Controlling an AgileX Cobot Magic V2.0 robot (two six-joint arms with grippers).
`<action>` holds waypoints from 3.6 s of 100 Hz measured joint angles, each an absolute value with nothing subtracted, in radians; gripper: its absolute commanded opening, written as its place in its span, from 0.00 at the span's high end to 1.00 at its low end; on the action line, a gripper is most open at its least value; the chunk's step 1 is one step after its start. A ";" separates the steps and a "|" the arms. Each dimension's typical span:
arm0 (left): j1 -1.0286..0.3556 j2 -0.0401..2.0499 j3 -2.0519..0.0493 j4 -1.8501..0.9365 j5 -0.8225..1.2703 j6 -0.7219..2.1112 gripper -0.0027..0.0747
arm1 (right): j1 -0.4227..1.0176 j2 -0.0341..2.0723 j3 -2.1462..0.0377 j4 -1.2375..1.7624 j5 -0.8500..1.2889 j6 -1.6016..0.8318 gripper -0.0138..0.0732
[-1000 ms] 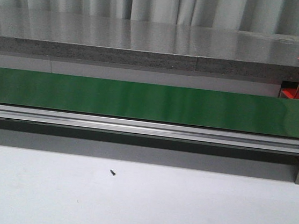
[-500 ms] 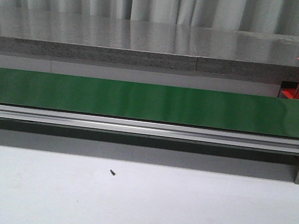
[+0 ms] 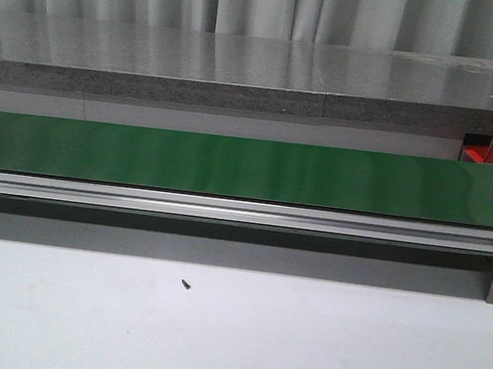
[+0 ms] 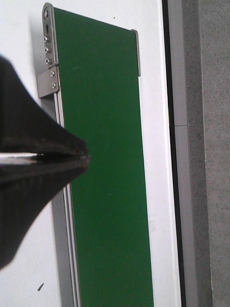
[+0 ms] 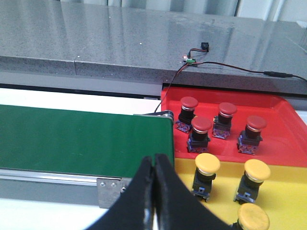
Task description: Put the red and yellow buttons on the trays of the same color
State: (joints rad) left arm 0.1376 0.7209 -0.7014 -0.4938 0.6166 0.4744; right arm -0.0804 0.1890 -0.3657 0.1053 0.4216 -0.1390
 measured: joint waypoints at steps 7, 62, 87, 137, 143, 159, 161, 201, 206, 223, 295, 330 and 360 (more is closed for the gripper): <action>0.138 0.721 -0.701 -0.494 0.617 0.474 0.99 | -0.080 0.184 -0.336 0.105 0.400 -0.141 0.98; 0.138 0.721 -0.701 -0.494 0.617 0.474 0.99 | -0.080 0.173 -0.217 0.049 0.296 -0.135 0.98; 0.138 0.721 -0.701 -0.494 0.617 0.474 0.99 | -0.080 0.048 -0.103 -0.102 0.163 0.031 0.98; 0.138 0.721 -0.701 -0.494 0.617 0.474 0.99 | -0.011 -0.010 0.029 -0.139 0.071 0.131 0.98; 0.138 0.721 -0.701 -0.494 0.617 0.474 0.99 | -0.011 -0.010 0.029 -0.139 0.073 0.131 0.98; 0.138 0.721 -0.701 -0.494 0.617 0.474 0.99 | -0.011 -0.010 0.029 -0.139 0.075 0.131 0.98; 0.138 0.721 -0.701 -0.494 0.617 0.474 0.99 | -0.011 -0.010 0.029 -0.139 0.075 0.131 0.98; 0.138 0.721 -0.701 -0.494 0.617 0.474 0.99 | -0.011 -0.010 0.029 -0.139 0.075 0.132 0.98; 0.138 0.721 -0.701 -0.494 0.617 0.474 0.99 | -0.011 -0.010 0.029 -0.139 0.075 0.132 0.98; 0.138 0.721 -0.701 -0.494 0.617 0.474 0.99 | -0.011 -0.010 0.029 -0.139 0.075 0.132 0.98; -0.017 0.642 -0.465 -0.092 0.107 0.064 0.99 | -0.011 -0.010 0.029 -0.139 0.075 0.132 0.98; -0.017 0.420 -0.286 -0.039 0.033 0.043 0.99 | -0.011 -0.010 0.029 -0.139 0.075 0.133 0.98; -0.017 0.174 -0.066 -0.043 -0.006 0.043 0.99 | -0.011 -0.010 0.029 -0.139 0.075 0.133 0.98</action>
